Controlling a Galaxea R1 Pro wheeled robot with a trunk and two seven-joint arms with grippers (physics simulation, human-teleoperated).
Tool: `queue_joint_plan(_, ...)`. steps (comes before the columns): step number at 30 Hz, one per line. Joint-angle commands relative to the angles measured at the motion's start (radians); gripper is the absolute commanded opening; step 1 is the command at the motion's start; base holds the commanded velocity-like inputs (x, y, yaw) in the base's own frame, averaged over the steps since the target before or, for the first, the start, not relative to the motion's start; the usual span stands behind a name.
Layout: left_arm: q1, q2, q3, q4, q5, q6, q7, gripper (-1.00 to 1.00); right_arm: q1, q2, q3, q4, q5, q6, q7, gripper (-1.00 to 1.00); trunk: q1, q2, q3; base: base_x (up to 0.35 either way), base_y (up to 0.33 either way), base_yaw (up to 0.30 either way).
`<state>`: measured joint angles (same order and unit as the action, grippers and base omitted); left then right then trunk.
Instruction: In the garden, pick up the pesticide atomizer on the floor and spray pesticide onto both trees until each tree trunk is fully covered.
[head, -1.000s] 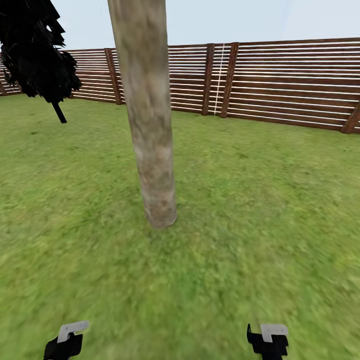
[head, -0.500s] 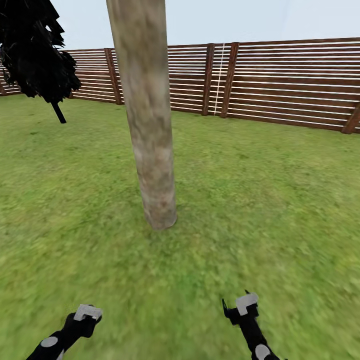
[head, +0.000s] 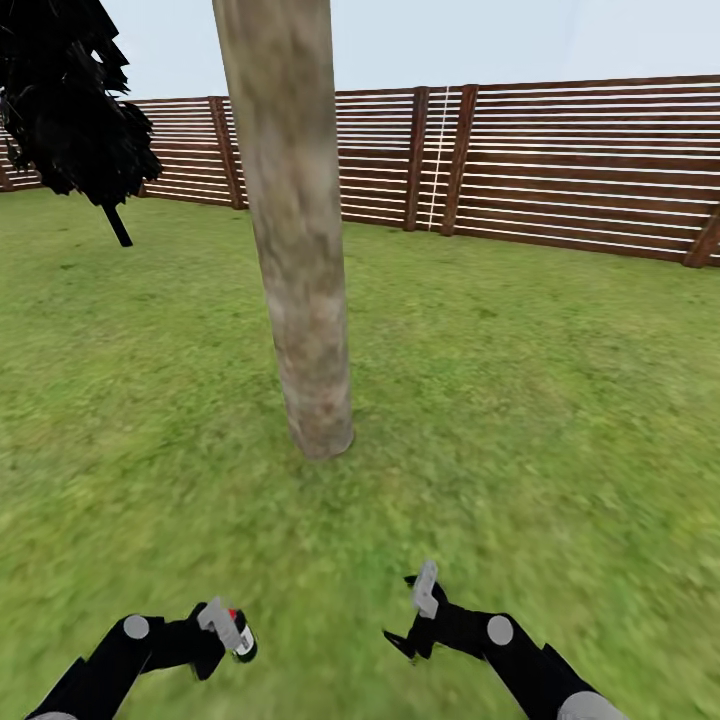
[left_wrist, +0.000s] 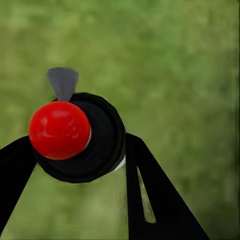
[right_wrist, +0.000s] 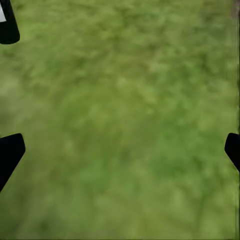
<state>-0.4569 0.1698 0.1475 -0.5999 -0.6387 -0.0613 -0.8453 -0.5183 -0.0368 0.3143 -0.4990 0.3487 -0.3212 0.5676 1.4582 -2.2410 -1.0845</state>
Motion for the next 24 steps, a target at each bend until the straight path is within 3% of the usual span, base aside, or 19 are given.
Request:
queue_joint_plan(1, 0.000, -0.009, -0.009, -0.007, -0.003, 0.000, -0.001, -1.00, -0.001, -0.001, 0.000, -0.012, 0.002, 0.000, 0.006, 1.00, 0.000, 0.000, 0.000, 0.000, 0.000, 0.000)
queue_joint_plan(3, 0.000, -0.024, -0.029, -0.013, -0.005, 0.002, 0.000, -1.00, -0.001, -0.001, 0.006, -0.020, 0.007, 0.000, 0.034, 1.00, 0.000, 0.000, 0.000, 0.000, 0.000, 0.000)
queue_joint_plan(6, 0.001, -0.062, -0.104, -0.015, -0.027, 0.006, 0.002, -1.00, -0.002, 0.000, 0.022, -0.040, 0.068, 0.000, 0.095, 1.00, 0.000, 0.000, 0.000, 0.000, 0.000, 0.000)
queue_joint_plan(10, 0.001, -0.071, -0.137, -0.015, -0.037, 0.024, 0.001, -1.00, -0.002, 0.003, 0.026, -0.067, 0.091, 0.003, 0.116, 1.00, 0.000, 0.000, 0.000, 0.000, 0.000, 0.000)
queue_joint_plan(12, 0.001, -0.071, -0.172, -0.015, -0.039, 0.029, 0.000, -1.00, -0.002, 0.014, 0.026, -0.092, 0.096, 0.023, 0.143, 1.00, 0.000, 0.000, 0.000, 0.000, 0.000, 0.000)
queue_joint_plan(13, 0.001, -0.071, -0.199, -0.015, -0.039, 0.031, 0.000, -1.00, -0.002, 0.018, 0.026, -0.098, 0.097, 0.042, 0.163, -1.00, 0.000, 0.000, 0.000, 0.000, 0.000, 0.000)
queue_joint_plan(15, 0.001, -0.072, -0.253, -0.016, -0.037, 0.041, 0.002, -1.00, -0.006, 0.025, 0.027, -0.122, 0.097, 0.069, 0.188, -1.00, 0.000, 0.000, 0.000, 0.000, 0.000, 0.000)
queue_joint_plan(17, 0.000, -0.094, -0.274, -0.017, -0.038, 0.050, 0.003, -1.00, -0.010, 0.037, 0.029, -0.142, 0.098, 0.078, 0.196, -1.00, 0.000, 0.000, 0.000, 0.000, 0.000, 0.000)
queue_joint_plan(18, 0.000, -0.115, -0.279, -0.020, -0.039, 0.050, 0.003, -1.00, -0.011, 0.042, 0.030, -0.146, 0.098, 0.079, 0.198, -1.00, 0.000, 0.000, 0.000, 0.000, 0.000, 0.000)
queue_joint_plan(22, 0.000, -0.139, -0.283, -0.057, -0.039, 0.052, 0.003, -1.00, -0.013, 0.046, 0.031, -0.148, 0.103, 0.080, 0.199, -1.00, 0.000, 0.000, 0.000, 0.000, 0.000, 0.000)
queue_joint_plan(24, 0.000, -0.155, -0.284, -0.073, -0.040, 0.052, 0.003, -1.00, -0.015, 0.049, 0.031, -0.153, 0.131, 0.080, 0.199, -1.00, 0.000, 0.000, 0.000, 0.000, 0.000, 0.000)
